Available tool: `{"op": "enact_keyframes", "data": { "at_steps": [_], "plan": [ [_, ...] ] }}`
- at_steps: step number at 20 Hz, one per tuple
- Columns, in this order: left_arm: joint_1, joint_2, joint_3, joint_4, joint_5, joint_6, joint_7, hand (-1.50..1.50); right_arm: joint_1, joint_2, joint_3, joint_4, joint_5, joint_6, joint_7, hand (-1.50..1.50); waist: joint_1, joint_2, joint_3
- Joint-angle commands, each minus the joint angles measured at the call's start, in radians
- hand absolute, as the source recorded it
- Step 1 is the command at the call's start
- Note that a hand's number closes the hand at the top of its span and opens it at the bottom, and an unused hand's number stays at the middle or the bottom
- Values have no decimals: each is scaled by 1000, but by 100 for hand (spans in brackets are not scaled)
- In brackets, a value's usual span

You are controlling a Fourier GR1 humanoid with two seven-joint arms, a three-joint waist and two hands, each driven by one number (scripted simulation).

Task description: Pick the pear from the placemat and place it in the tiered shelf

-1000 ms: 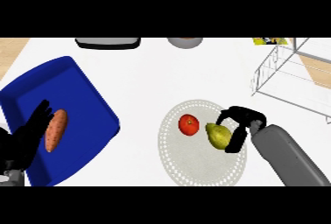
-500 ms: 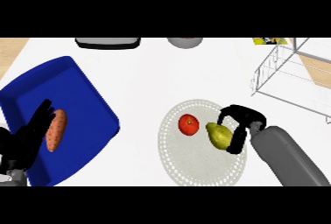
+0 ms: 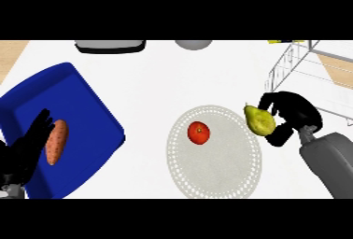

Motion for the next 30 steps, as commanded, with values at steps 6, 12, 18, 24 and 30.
{"op": "enact_keyframes", "data": {
  "at_steps": [6, 12, 18, 24, 30],
  "plan": [
    [5, -2, 23, 13, 3, -10, -5, 0, 219, -198, -205, -448, -23, -107, 19, 150, -14, 5, 0],
    [-2, 2, 14, -38, -8, 4, 60, 0, 301, -181, -427, -697, -277, -43, 149, 150, -16, 3, 1],
    [18, -12, 19, -7, -14, -17, 15, 0, 353, -208, -704, -878, -499, 9, 243, 150, -6, 7, 1],
    [38, -21, 24, -31, -20, -39, -2, 0, 189, -317, -902, -848, -699, 94, 390, 150, 20, 11, 0],
    [7, -37, 25, -58, -36, -22, 39, 0, 148, -399, -920, -849, -575, 92, 447, 150, 26, 13, 1]
  ]
}}
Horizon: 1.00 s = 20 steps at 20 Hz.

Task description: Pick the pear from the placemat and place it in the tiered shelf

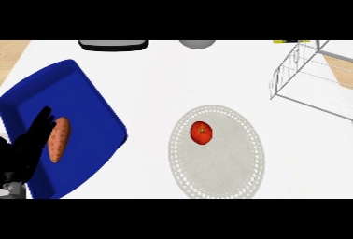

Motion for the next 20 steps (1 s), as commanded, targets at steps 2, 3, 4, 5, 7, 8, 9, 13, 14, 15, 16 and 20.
{"op": "enact_keyframes", "data": {
  "at_steps": [2, 3, 4, 5, 7, 8, 9, 13, 14, 15, 16, 20],
  "plan": [
    [-7, 1, 6, -26, 13, -22, 34, 0, -63, -122, -11, 106, 75, 51, 4, 150, 12, 3, 0],
    [-44, -26, -21, 4, -33, 19, 34, 0, -63, -128, -15, 111, 91, 58, -13, 150, 7, 4, 0],
    [-8, -40, -39, -60, -28, 15, 62, 0, -104, -140, 45, 110, 103, 42, 29, 150, 15, 4, 0],
    [-17, -17, -4, 4, -17, -17, -7, 0, -175, -190, 47, 229, 88, 49, 2, 150, 21, 6, -1],
    [6, -27, -10, -2, -34, -12, 6, 0, -151, -198, 4, 202, 63, 101, -1, 150, 9, 3, 0],
    [-22, -25, -3, -1, -28, -7, 20, 0, -207, -231, 70, 276, 92, 87, -24, 150, 18, 6, 0],
    [-28, -19, 8, 14, -28, -19, 10, 0, -143, -168, 62, 283, 154, 73, -109, 150, 12, 5, 0],
    [39, -46, -4, -43, -41, -14, 2, 0, -259, -196, 146, 378, 204, 22, -78, 150, 25, 5, 0],
    [-68, 0, 30, -13, -6, -35, 71, 0, -225, -186, 150, 429, 258, 17, -160, 150, 20, 7, 0],
    [-4, -24, 12, -15, -34, -43, 5, 0, -254, -176, 172, 412, 257, 10, -118, 150, 19, 5, 0],
    [4, -29, 23, -14, -24, -34, 17, 0, -214, -157, 169, 437, 317, -17, -202, 150, 18, 6, 0],
    [28, -12, 35, -44, -12, -69, 14, 0, -286, -175, 226, 593, 390, -38, -277, 150, 23, 6, 0]
  ]
}}
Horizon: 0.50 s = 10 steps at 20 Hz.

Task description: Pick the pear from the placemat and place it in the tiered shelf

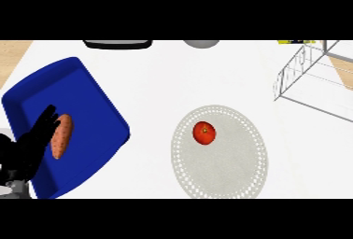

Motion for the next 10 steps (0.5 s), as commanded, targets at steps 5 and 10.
{"op": "enact_keyframes", "data": {
  "at_steps": [5, 10],
  "plan": [
    [-19, -38, -1, 87, -49, 16, -58, 0, -130, 73, 105, 260, 137, -82, -127, 150, 0, 1, 0],
    [-14, -41, 0, 45, -53, 15, -35, 0, -178, 82, 60, 460, 146, -107, -270, 150, -4, 0, 0]
  ]
}}
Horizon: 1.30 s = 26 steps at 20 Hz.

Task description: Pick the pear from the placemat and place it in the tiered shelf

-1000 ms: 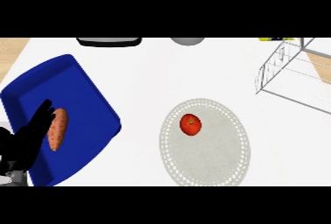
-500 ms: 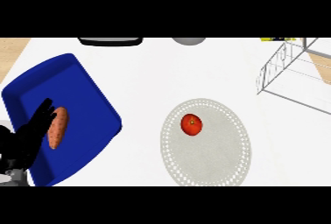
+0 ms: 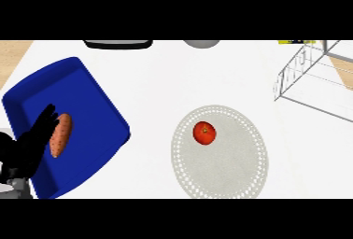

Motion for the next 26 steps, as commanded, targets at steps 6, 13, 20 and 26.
{"op": "enact_keyframes", "data": {
  "at_steps": [6, 13, 20, 26],
  "plan": [
    [27, -41, -18, -22, -27, 11, -13, 0, -82, 70, -20, 298, 97, -138, -51, 150, 4, 1, 0],
    [4, -34, 2, 20, -23, -18, -32, 0, -154, 47, 37, 540, 201, -160, -294, -150, 2, 2, 0],
    [35, -29, 28, 7, -23, -23, -45, 0, -239, 87, -47, 571, 115, -149, -287, -150, -2, -1, 0],
    [20, -28, 26, -24, -18, -19, 10, 0, -238, 48, -194, 609, -53, -43, -290, -150, -14, -5, 0]
  ]
}}
